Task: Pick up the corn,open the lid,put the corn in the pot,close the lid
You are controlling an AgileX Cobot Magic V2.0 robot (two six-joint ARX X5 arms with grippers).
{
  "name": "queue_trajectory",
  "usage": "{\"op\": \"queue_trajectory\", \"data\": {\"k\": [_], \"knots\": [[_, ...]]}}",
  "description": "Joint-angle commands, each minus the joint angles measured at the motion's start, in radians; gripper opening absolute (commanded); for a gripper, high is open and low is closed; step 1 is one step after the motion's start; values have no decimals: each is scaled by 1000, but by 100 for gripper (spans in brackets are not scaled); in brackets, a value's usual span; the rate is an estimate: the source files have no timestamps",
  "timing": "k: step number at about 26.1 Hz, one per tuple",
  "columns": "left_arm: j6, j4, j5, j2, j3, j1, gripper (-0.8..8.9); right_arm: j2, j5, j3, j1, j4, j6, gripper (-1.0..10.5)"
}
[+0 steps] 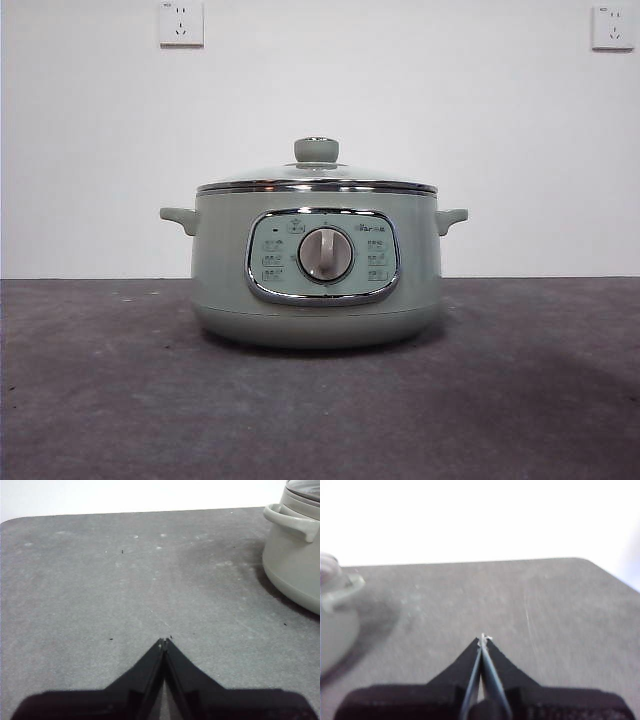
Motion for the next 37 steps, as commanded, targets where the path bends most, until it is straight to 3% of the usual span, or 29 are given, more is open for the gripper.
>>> {"op": "queue_trajectory", "data": {"k": [1,7,20,37], "knots": [[-3,7,0,0,-10,0,-2,-22,-1,-62,-2,42,-3,1],[-3,6,0,9,-10,0,-2,-22,8,-66,-2,-53,-15,1],[-3,6,0,13,-10,0,-2,-21,-56,-66,-2,-55,-41,1],[-3,6,0,13,-10,0,-1,-20,-53,-66,-2,-53,-48,1]]}}
